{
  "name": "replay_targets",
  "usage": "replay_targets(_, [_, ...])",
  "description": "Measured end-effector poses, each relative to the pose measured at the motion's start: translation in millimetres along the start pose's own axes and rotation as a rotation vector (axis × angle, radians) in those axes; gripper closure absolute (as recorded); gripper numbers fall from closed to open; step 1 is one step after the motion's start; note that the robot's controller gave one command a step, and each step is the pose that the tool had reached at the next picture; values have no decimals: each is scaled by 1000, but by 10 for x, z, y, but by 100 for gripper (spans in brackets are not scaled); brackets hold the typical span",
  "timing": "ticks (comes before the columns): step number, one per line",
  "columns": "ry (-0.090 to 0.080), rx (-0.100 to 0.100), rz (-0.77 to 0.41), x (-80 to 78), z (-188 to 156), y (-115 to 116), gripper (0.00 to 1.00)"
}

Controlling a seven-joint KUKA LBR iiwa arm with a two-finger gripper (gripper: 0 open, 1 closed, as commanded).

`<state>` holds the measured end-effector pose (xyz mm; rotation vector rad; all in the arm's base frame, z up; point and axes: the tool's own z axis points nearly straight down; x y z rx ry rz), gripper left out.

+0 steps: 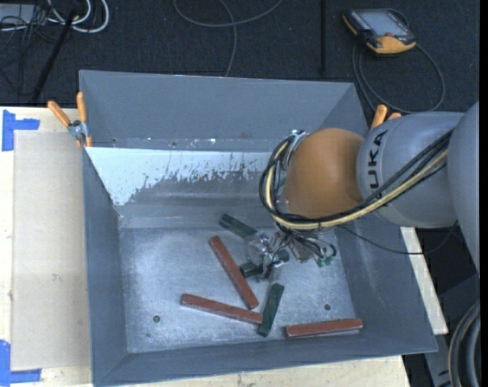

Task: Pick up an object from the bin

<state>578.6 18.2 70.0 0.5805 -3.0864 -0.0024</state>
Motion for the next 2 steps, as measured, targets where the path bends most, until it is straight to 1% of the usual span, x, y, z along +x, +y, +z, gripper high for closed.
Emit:
replay_targets(1, [0,0,2,0,0,-1,100])
replay_targets(2, [-4,2,-26,-214,-1491,211,100])
